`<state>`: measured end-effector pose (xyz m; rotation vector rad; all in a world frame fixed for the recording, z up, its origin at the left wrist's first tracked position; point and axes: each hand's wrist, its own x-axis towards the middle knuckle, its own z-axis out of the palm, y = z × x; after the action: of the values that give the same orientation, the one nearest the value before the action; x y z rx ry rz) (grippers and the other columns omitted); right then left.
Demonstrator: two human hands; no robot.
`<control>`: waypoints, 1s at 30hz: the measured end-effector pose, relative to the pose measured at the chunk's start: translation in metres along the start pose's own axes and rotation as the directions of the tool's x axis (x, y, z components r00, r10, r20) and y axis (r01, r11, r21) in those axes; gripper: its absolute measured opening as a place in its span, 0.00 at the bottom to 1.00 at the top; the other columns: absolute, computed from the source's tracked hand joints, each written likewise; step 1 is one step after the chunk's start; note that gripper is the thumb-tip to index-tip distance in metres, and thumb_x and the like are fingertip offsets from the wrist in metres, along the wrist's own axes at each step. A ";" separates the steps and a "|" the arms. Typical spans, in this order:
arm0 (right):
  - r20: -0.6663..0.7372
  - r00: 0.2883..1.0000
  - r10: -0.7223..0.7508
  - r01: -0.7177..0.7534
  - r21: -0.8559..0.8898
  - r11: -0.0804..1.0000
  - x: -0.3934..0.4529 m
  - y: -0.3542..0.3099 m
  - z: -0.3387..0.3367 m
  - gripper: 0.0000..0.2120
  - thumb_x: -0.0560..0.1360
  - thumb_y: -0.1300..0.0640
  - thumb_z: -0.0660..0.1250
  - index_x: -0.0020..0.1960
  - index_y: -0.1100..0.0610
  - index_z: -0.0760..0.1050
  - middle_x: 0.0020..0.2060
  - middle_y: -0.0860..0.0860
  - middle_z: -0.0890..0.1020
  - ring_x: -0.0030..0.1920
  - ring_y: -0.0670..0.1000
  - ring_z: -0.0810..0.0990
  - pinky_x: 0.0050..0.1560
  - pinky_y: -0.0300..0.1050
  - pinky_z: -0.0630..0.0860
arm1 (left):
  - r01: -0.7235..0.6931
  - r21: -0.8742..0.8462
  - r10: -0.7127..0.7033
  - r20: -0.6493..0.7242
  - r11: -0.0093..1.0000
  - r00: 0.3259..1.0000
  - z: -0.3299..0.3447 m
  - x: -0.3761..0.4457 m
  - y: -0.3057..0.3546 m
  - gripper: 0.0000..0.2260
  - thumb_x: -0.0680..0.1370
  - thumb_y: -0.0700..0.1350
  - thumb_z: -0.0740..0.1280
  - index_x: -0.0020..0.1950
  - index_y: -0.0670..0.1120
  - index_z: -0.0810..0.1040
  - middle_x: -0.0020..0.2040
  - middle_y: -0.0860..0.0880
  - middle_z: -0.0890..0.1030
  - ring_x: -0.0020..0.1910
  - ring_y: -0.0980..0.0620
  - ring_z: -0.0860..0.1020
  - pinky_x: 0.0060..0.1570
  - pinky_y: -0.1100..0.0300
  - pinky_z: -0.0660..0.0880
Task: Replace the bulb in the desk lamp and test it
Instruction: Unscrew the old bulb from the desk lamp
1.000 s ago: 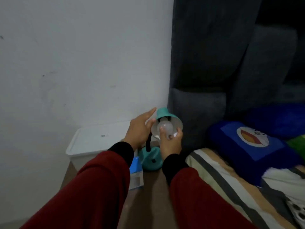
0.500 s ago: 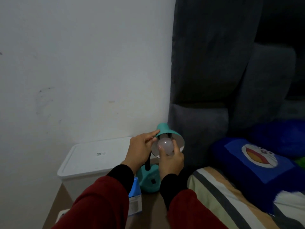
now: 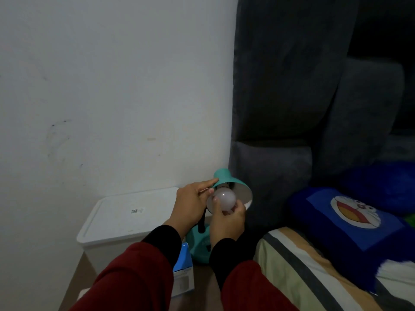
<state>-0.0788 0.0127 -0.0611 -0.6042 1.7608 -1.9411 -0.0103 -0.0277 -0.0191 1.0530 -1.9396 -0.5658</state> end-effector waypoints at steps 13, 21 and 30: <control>0.010 0.997 -0.074 0.074 -0.009 0.997 0.003 0.000 -0.005 0.38 0.69 0.56 0.74 0.74 0.55 0.60 0.70 0.59 0.65 0.67 0.58 0.71 0.58 0.45 0.75 | 0.018 -0.029 -0.017 0.026 0.999 1.000 -0.002 0.001 0.000 0.14 0.77 0.40 0.66 0.61 0.51 0.79 0.61 0.49 0.80 0.57 0.63 0.74 0.47 0.91 0.62; 0.010 0.999 -0.031 0.031 -0.054 0.998 0.004 -0.004 -0.005 0.37 0.69 0.55 0.74 0.73 0.55 0.60 0.71 0.59 0.65 0.69 0.59 0.68 0.67 0.53 0.70 | 0.036 -0.041 -0.035 0.030 0.999 0.999 -0.002 0.001 0.003 0.14 0.77 0.38 0.66 0.61 0.49 0.79 0.61 0.48 0.81 0.55 0.63 0.74 0.45 0.91 0.63; 0.001 0.997 -0.075 0.075 -0.094 0.993 0.005 -0.003 -0.008 0.31 0.70 0.63 0.71 0.71 0.55 0.65 0.70 0.59 0.66 0.66 0.59 0.71 0.64 0.49 0.71 | 0.038 -0.027 -0.037 0.028 0.999 0.999 -0.001 0.001 0.003 0.14 0.77 0.39 0.66 0.62 0.49 0.79 0.61 0.48 0.80 0.55 0.64 0.73 0.44 0.91 0.63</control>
<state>-0.0881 0.0165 -0.0589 -0.7098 1.8643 -1.9171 -0.0117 -0.0271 -0.0157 1.0714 -1.9340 -0.6290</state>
